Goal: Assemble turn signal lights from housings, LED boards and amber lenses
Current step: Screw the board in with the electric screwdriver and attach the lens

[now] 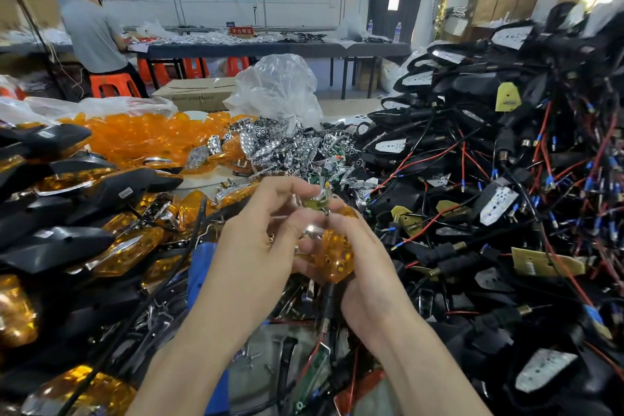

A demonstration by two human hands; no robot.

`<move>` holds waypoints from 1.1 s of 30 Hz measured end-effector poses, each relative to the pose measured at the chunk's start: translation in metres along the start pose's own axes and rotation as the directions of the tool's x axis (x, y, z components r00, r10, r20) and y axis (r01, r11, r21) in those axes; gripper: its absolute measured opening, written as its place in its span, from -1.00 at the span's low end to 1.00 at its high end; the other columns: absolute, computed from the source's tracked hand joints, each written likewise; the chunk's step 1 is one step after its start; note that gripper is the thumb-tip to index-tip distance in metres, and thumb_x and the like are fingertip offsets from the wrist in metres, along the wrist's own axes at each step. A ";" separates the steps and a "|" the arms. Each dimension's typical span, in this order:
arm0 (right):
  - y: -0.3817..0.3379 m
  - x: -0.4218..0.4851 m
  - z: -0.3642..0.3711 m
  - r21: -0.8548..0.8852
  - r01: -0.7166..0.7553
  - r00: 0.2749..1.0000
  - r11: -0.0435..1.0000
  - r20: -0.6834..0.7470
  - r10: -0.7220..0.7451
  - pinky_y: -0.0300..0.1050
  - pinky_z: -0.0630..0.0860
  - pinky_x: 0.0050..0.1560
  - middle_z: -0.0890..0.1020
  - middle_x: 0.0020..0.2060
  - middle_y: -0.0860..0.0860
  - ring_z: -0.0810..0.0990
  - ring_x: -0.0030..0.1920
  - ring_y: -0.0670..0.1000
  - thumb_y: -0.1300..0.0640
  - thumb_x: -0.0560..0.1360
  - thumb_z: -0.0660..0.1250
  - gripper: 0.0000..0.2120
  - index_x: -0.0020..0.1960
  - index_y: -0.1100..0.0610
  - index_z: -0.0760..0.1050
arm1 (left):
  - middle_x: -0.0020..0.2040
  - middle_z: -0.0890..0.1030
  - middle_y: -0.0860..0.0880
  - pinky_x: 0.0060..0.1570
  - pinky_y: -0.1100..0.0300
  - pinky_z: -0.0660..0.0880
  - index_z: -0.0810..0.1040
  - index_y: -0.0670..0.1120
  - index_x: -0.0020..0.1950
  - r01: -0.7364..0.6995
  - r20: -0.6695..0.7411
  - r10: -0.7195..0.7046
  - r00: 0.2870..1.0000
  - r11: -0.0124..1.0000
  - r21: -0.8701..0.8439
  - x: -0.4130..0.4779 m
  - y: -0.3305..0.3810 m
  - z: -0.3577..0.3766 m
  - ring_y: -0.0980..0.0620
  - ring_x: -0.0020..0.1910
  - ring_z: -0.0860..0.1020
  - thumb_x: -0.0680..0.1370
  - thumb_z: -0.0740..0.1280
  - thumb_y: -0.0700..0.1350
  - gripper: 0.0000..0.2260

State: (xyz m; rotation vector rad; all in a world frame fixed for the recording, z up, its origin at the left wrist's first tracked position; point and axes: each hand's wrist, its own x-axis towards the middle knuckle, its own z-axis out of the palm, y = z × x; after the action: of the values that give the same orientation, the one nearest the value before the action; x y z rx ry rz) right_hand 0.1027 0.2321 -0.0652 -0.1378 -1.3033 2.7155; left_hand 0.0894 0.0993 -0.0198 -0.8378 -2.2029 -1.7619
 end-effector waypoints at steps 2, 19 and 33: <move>0.002 -0.001 0.000 -0.019 0.026 1.000 0.999 0.005 -0.026 0.04 0.65 -0.11 0.70 0.04 0.14 0.69 -0.16 0.05 0.02 0.50 0.49 -0.77 0.13 0.05 0.68 | 0.06 0.67 0.16 -0.19 0.41 0.55 0.54 0.21 0.04 0.002 0.080 -0.001 0.997 1.000 -0.015 -0.001 0.002 0.000 0.10 -0.04 0.66 0.60 0.32 -0.25 -0.69; -0.002 0.001 -0.003 0.070 0.048 0.999 0.996 -0.024 -0.046 -0.06 0.62 -0.25 0.65 -0.18 0.07 0.63 -0.25 0.00 0.21 0.46 0.51 -0.79 0.07 0.04 0.66 | 0.12 0.65 0.21 0.10 0.36 0.51 0.55 0.19 0.20 0.024 0.257 -0.042 0.966 0.997 0.073 -0.003 0.004 -0.010 0.15 0.12 0.61 0.55 0.30 -0.31 -0.59; -0.004 -0.003 0.001 -0.130 0.160 0.986 0.979 0.069 -0.152 -0.13 0.59 -0.27 0.63 -0.25 0.06 0.62 -0.33 0.01 0.18 0.42 0.47 -0.82 -0.03 -0.05 0.65 | -0.09 0.66 -0.18 -0.33 0.24 0.55 0.61 -0.19 0.07 0.537 0.297 -0.448 0.843 0.726 -0.429 0.002 -0.003 -0.016 0.01 -0.24 0.58 0.44 0.44 -0.12 -0.74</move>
State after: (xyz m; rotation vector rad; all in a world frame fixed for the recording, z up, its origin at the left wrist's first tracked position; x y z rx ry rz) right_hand 0.1058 0.2338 -0.0615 0.0317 -1.4485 2.5192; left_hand 0.0832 0.0847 -0.0168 -0.5114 -2.2503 -2.7010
